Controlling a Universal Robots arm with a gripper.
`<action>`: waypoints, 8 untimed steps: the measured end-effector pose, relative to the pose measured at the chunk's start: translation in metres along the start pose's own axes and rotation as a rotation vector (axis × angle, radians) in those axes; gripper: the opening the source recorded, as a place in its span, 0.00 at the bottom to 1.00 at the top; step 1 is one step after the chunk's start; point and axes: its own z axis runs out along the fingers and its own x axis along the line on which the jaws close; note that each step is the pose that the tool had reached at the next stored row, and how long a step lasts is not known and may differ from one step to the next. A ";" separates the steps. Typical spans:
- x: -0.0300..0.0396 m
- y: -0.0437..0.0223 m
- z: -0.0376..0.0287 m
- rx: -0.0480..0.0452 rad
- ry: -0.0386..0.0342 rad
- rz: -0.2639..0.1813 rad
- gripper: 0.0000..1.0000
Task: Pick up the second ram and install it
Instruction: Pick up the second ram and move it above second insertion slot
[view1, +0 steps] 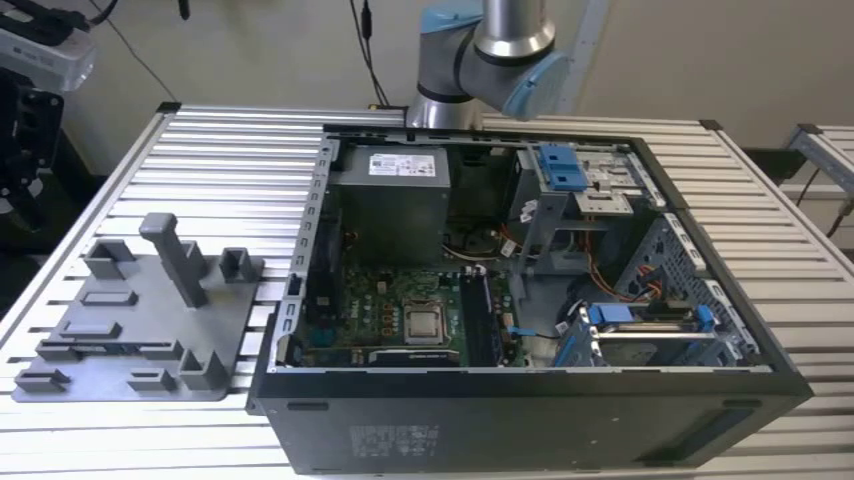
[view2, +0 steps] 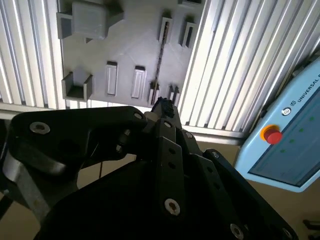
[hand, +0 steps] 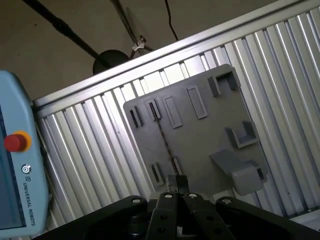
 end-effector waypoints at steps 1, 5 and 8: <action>0.0000 0.0000 0.0000 0.0001 -0.0001 0.000 0.12; 0.0000 0.0000 0.0000 0.0003 -0.0002 0.000 0.30; 0.0000 0.0000 0.0000 0.0004 -0.0002 0.000 0.36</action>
